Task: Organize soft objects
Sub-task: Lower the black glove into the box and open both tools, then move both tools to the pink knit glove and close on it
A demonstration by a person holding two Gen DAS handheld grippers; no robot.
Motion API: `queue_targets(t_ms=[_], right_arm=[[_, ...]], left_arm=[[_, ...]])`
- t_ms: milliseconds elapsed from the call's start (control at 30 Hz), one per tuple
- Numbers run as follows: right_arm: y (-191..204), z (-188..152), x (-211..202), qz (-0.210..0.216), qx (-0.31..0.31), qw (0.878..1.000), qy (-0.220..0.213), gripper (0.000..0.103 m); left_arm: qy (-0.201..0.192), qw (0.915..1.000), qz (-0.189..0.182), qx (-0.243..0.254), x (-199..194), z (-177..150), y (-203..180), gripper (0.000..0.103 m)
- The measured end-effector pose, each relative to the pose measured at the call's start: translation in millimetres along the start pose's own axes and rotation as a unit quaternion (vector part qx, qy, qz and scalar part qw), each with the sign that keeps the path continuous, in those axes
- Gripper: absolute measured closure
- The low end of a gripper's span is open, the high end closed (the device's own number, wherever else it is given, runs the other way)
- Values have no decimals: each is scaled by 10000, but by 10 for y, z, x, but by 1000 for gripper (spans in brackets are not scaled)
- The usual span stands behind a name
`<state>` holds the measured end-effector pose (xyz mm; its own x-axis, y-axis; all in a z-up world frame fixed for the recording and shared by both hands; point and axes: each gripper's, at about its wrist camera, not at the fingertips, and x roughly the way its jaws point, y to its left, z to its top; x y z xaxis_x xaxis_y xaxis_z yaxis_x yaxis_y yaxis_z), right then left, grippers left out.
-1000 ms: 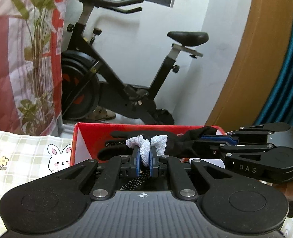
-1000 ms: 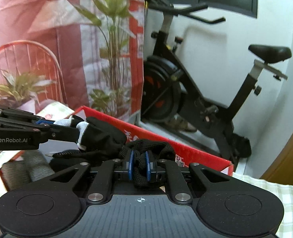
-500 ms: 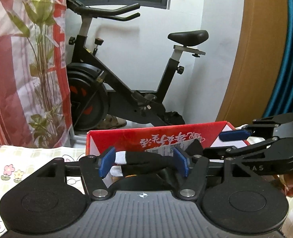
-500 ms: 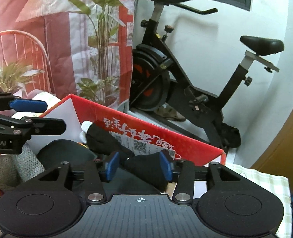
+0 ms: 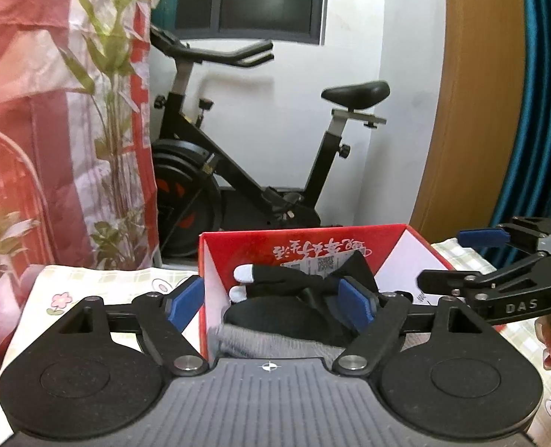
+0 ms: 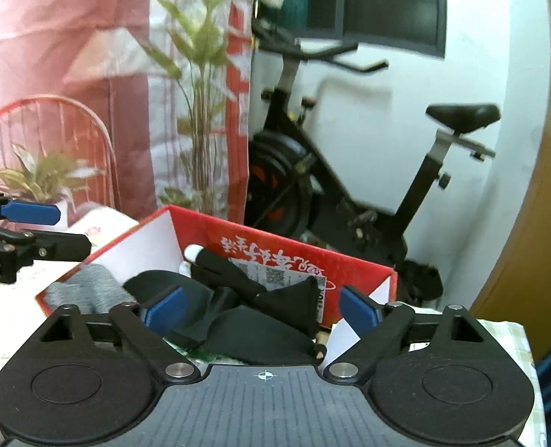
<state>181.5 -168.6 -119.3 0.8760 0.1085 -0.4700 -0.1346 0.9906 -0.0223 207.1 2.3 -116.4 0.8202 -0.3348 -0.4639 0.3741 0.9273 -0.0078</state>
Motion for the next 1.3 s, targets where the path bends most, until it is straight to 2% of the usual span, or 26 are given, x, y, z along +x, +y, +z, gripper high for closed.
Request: queue_targets(t_ms=[267, 533, 733, 900, 1067, 1300], right_arm=[[45, -527, -589, -18, 241, 9987, -458, 15], [112, -1097, -819, -167, 286, 9972, -667, 19], [113, -1487, -600, -157, 555, 9982, -144, 26], [90, -1700, -393, -245, 733, 9969, 128, 28], [110, -1823, -240, -288, 916, 9949, 311, 29], [132, -1903, -154, -304, 888, 9949, 361, 30]], left_arm=[[-29, 9999, 12, -109, -383, -474, -68, 22], [167, 9993, 111, -315, -435, -969, -111, 22], [554, 9964, 76, -641, -241, -1270, -105, 23], [815, 9940, 28, -723, -92, -1458, -142, 23], [1013, 9916, -58, -797, 14, -1604, -147, 24], [1075, 9901, -173, -882, 79, -1719, -166, 32]])
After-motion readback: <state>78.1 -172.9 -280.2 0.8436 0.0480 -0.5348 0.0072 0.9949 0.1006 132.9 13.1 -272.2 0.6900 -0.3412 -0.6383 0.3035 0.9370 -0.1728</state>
